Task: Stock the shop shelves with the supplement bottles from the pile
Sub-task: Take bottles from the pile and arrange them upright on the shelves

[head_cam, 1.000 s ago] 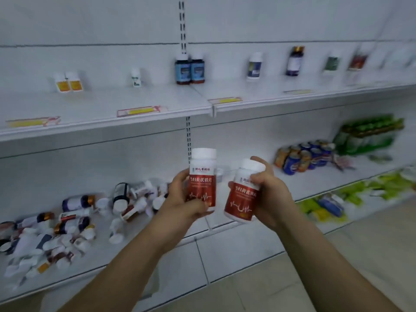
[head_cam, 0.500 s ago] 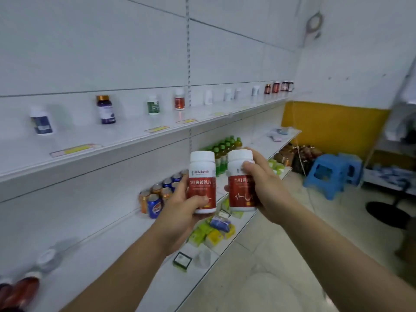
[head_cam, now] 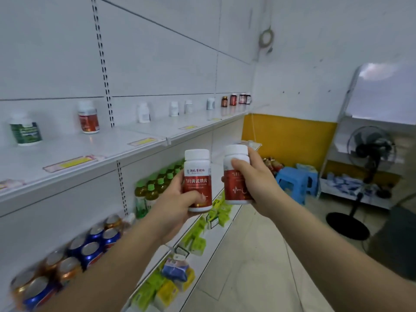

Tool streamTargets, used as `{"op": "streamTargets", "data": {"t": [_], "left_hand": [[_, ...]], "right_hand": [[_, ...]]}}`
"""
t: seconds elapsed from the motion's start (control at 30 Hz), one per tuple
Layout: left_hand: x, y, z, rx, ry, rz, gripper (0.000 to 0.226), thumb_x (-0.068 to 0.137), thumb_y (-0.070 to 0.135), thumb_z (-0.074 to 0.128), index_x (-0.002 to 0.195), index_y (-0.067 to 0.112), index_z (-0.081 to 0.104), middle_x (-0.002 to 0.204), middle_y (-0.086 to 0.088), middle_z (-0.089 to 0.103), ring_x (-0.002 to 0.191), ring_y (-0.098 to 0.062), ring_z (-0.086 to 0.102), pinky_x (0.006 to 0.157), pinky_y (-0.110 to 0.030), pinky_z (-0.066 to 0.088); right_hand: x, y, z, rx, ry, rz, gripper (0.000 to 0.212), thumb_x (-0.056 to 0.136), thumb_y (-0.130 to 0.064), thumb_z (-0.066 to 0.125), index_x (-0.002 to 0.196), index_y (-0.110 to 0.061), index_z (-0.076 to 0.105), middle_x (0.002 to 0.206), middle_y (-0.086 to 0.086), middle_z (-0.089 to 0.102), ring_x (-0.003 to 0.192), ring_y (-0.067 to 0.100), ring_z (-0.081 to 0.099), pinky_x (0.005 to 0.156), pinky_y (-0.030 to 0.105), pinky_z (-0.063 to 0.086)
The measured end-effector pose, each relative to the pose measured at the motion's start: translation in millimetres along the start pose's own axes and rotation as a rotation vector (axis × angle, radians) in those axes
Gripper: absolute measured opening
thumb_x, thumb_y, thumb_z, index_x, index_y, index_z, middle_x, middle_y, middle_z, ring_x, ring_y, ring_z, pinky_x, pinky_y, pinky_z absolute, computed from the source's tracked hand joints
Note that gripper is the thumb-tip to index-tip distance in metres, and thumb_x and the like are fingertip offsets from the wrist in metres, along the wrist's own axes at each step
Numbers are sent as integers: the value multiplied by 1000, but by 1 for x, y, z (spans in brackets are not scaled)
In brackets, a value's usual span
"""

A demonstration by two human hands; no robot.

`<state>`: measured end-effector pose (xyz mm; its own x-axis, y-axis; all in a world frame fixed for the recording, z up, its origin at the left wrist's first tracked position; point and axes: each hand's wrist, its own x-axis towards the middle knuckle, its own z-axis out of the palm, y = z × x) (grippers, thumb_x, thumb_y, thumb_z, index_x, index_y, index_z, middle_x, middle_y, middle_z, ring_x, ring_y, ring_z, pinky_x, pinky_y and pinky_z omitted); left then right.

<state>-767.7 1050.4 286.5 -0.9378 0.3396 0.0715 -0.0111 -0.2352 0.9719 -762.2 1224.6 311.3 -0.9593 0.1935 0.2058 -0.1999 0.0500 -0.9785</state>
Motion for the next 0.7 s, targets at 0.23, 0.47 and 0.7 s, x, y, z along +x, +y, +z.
{"op": "streamTargets", "data": {"t": [0.23, 0.47, 0.7], "left_hand": [[147, -4, 21, -79, -21, 28, 66, 81, -19, 45, 129, 27, 45, 99, -9, 67, 85, -23, 66, 71, -39, 55], [178, -7, 6, 11, 299, 132, 67, 72, -17, 52, 118, 30, 50, 92, -5, 69, 77, -17, 66, 68, -33, 53], [142, 5, 15, 53, 764, 247, 67, 70, -11, 55, 126, 25, 46, 94, -9, 68, 82, -22, 67, 76, -42, 53]], "right_hand": [[132, 22, -40, -23, -1, 37, 28, 94, -27, 52, 117, -42, 49, 104, 8, 64, 85, 25, 68, 71, 42, 59], [220, 45, -6, 16, -356, -54, 27, 93, -21, 51, 112, -40, 52, 102, 5, 64, 83, 19, 67, 66, 36, 56], [249, 35, 48, 84, -837, -91, 43, 92, -27, 53, 125, -50, 39, 106, -2, 63, 88, 20, 66, 78, 43, 55]]}}
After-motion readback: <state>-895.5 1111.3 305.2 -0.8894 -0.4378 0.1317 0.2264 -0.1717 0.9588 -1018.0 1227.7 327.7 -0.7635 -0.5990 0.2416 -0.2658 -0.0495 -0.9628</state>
